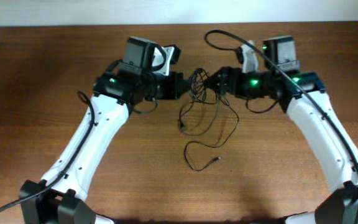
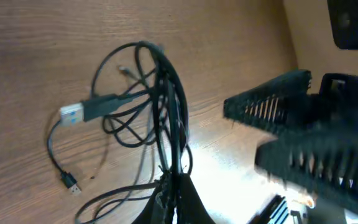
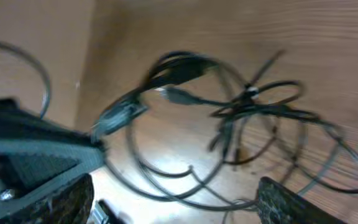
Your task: Untangle cables
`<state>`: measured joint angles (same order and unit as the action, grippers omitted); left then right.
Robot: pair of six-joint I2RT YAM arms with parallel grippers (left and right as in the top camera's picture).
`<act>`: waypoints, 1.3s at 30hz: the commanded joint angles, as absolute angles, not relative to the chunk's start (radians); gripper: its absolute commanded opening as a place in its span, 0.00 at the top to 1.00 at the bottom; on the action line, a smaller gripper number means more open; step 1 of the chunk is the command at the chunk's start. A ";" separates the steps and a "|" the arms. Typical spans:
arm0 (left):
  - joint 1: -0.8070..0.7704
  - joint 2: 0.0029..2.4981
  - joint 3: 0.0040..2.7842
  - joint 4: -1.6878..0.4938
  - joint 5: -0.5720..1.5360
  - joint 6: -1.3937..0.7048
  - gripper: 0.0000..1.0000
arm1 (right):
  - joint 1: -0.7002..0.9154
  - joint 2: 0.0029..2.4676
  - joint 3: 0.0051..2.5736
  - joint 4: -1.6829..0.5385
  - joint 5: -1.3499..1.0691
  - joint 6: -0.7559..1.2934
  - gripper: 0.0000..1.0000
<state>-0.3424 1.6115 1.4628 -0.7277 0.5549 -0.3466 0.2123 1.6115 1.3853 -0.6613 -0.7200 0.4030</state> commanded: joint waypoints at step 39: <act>-0.058 1.589 1.475 -0.957 0.182 -0.241 0.92 | 0.107 1.568 1.393 -1.121 -0.288 0.344 0.96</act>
